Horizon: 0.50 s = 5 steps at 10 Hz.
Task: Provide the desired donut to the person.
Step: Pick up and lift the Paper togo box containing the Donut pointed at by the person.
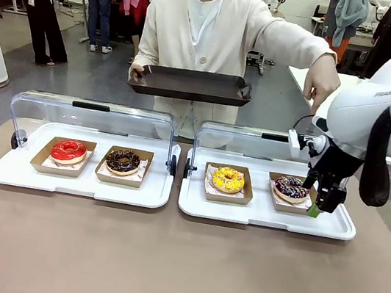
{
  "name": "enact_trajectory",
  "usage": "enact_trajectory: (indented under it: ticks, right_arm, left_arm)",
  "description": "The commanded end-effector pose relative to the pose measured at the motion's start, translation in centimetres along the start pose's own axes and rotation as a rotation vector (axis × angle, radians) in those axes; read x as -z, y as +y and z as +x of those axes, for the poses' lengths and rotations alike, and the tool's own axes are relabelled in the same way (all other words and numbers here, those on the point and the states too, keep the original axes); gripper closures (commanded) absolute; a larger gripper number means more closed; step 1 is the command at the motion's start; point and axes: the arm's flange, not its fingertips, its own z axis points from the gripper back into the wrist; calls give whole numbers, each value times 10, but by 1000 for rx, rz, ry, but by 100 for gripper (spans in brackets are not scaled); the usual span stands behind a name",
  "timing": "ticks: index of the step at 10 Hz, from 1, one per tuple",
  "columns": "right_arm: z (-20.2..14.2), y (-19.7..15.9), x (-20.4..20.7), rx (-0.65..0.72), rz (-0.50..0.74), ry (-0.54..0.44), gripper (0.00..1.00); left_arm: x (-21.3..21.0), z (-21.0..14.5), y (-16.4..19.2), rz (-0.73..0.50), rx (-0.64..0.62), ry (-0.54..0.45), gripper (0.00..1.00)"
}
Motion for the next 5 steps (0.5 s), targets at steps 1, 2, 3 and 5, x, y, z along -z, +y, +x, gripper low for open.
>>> enact_trajectory:
  ticks: [1,2,3,5]
  right_arm:
    - [5,-20,17,8,1,10,0]
    - [6,-26,24,11,13,0,0]
    - [6,-31,29,25,29,0,0]
    - [5,-21,27,3,26,13,0]
  left_arm:
    - [0,0,1,-3,22,-17,0]
    - [0,0,1,-3,22,-17,0]
    - [0,0,1,-3,22,-17,0]
    - [0,0,1,-3,22,-17,0]
